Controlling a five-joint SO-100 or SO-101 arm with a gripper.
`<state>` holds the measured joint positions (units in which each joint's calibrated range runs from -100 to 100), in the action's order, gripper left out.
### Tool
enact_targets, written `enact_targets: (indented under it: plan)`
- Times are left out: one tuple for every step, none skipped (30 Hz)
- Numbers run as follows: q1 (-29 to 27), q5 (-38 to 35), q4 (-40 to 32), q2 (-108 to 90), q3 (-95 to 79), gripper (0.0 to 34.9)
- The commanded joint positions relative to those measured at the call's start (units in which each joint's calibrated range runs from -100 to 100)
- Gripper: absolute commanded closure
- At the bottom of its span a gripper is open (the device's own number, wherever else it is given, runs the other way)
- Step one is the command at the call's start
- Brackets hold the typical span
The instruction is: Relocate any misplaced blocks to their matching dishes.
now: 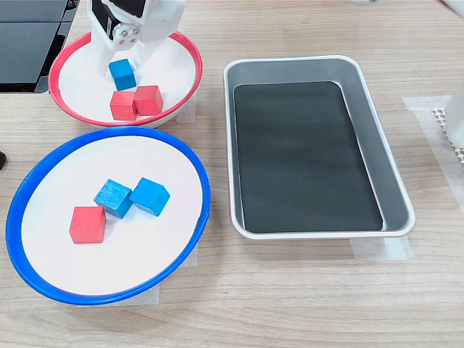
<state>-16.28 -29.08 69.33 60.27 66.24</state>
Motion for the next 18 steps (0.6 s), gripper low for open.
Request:
enact_targets:
  plan:
    - [0.5, -0.3, -0.8, -0.7, 2.4, 21.8]
    - [0.5, -0.3, -0.8, -0.7, 2.2, 22.1]
    - [0.5, -0.4, -0.8, -0.7, 2.0, 22.3]
    - [0.5, -0.4, -0.7, -0.7, 1.9, 22.4]
    - [0.5, -0.4, -0.6, -0.7, 1.7, 22.6]
    - [0.5, -0.4, -0.5, -0.7, 1.6, 22.8]
    - [0.5, -0.5, -0.4, -0.7, 1.5, 22.9]
    - [0.6, -0.5, -0.4, -0.7, 1.4, 23.1]
    - [0.6, -0.5, -0.4, -0.7, 1.3, 23.3]
    - [0.7, -0.5, -0.4, -0.7, 1.3, 23.4]
    - [0.8, -0.6, -0.4, -0.7, 1.2, 23.4]
    - [0.8, -0.6, -0.4, -0.7, 1.2, 23.5]
    - [0.9, -0.6, -0.4, -0.7, 1.1, 23.5]
    - [0.9, -0.7, -0.4, -0.7, 1.1, 23.6]
    - [0.9, -0.7, -0.4, -0.7, 1.1, 23.8]
    - [0.9, -0.8, -0.4, -0.7, 1.1, 24.0]
    - [1.0, -0.9, -0.3, -0.7, 1.0, 24.1]
    - [1.0, -1.0, -0.3, -0.7, 1.0, 24.5]
